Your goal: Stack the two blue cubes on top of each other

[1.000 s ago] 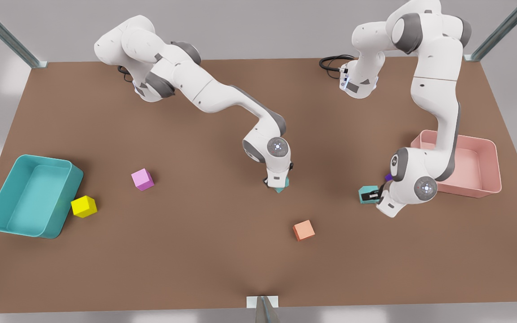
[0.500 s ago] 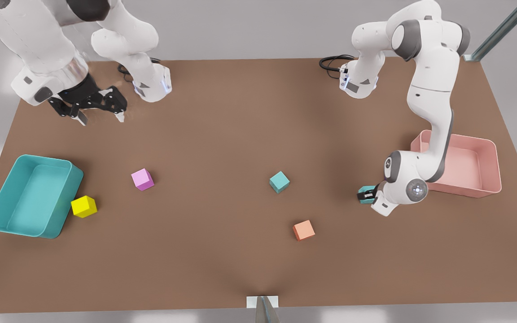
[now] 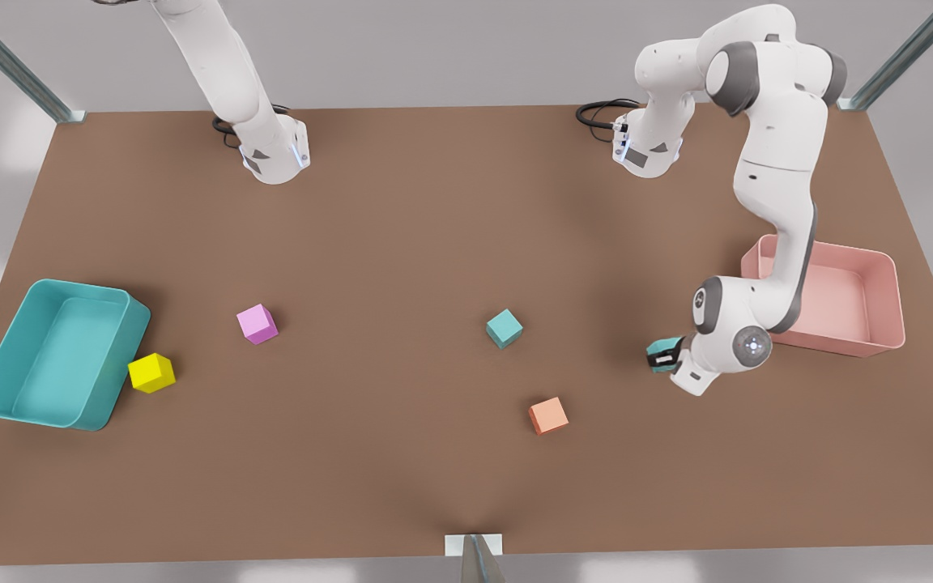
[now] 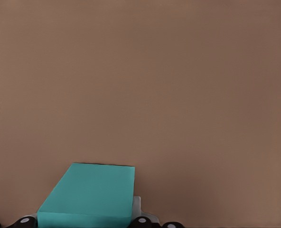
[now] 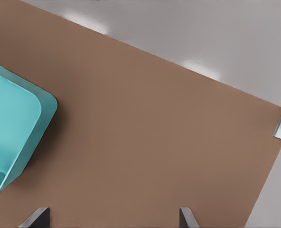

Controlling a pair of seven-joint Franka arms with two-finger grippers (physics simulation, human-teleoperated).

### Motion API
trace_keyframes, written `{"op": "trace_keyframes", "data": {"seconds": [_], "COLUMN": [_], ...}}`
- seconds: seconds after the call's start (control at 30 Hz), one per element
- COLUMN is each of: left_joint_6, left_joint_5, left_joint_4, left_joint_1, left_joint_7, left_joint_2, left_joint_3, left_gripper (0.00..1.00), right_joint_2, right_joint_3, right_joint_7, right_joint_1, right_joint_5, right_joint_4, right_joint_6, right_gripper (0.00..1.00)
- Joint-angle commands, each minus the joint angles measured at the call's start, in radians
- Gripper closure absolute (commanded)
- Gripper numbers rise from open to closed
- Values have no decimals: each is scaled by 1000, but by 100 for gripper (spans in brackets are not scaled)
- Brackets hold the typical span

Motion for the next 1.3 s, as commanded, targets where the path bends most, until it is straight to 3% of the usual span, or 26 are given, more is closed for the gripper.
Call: {"op": "trace_keyframes", "data": {"seconds": [0.0, 0.1, 0.17, 0.23, 0.47, 0.57, 0.7, 1.27], "left_joint_6": [-114, -317, -347, -333, -268, -205, -103, -117], "left_joint_5": [0, -2, -2, 0, -2, 19, 72, 98], "left_joint_4": [32, 158, 158, 184, 287, 302, 302, 256], "left_joint_1": [-12, -133, -159, -196, -429, -446, -438, -450], "left_joint_7": [-45, -192, -303, -438, -718, -718, -708, -735], "left_joint_2": [-28, -53, -88, -79, -33, 27, 98, 99], "left_joint_3": [-4, -14, -99, -182, -182, -178, -172, -170], "left_gripper": [28, 27, 27, 27, 27, 27, 27, 27], "right_joint_2": [101, 124, 133, 101, 23, 29, 29, 54], "right_joint_3": [-43, -43, -43, -43, -27, -40, -42, -13], "right_joint_7": [42, 42, 42, 41, 99, -97, -113, -96], "right_joint_1": [1253, 1250, 1250, 1199, 1158, 1109, 1061, 1077], "right_joint_5": [3, 3, 3, 2, 2, 2, 2, 9], "right_joint_4": [102, 102, 110, 89, 0, 0, -14, 6], "right_joint_6": [13, 29, 29, -8, -135, -197, -206, -181], "right_gripper": [0, 0, 0, 0, 0, 0, 0, 0]}}
